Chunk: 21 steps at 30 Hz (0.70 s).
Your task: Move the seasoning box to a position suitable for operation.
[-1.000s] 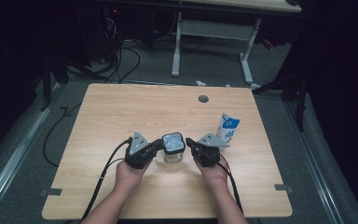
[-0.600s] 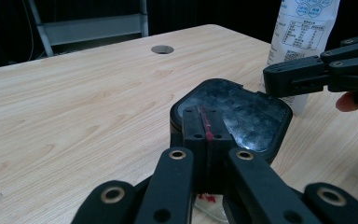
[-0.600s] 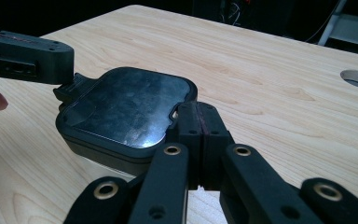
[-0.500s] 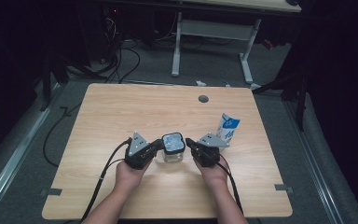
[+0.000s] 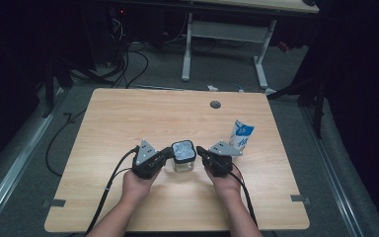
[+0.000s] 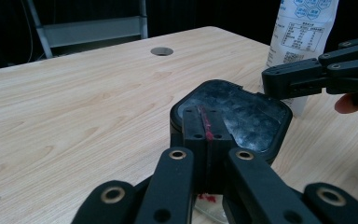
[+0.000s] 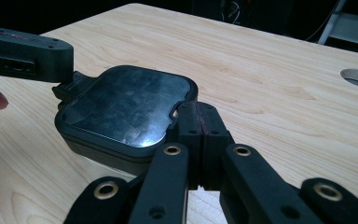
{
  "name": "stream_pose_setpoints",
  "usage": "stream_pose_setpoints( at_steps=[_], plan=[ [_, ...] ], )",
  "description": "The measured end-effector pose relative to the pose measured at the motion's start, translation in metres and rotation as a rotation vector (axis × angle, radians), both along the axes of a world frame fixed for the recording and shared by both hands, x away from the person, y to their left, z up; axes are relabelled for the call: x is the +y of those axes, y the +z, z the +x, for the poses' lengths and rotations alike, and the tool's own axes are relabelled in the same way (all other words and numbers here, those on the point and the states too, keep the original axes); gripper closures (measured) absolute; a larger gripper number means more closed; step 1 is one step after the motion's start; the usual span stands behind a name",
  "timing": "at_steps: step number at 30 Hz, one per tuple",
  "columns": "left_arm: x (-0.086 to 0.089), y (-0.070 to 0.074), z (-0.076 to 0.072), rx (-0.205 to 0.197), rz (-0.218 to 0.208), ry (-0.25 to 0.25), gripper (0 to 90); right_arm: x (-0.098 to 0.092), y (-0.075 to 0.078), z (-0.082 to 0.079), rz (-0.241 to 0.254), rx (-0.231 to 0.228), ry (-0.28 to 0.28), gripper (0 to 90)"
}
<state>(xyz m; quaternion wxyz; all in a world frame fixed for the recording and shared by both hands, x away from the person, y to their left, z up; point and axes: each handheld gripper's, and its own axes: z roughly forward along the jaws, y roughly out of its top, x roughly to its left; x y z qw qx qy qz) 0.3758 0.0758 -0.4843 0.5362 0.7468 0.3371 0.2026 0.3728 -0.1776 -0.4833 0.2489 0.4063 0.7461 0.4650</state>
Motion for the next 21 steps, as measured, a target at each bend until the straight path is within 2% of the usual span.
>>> stream_pose_setpoints(
  at_steps=[21],
  plan=[
    [0.0000, -0.0004, -0.0002, -0.007, 0.004, -0.003, 90.0, 0.0006, -0.0007, 0.0002, -0.004, 0.003, -0.003, 89.7]
  ],
)
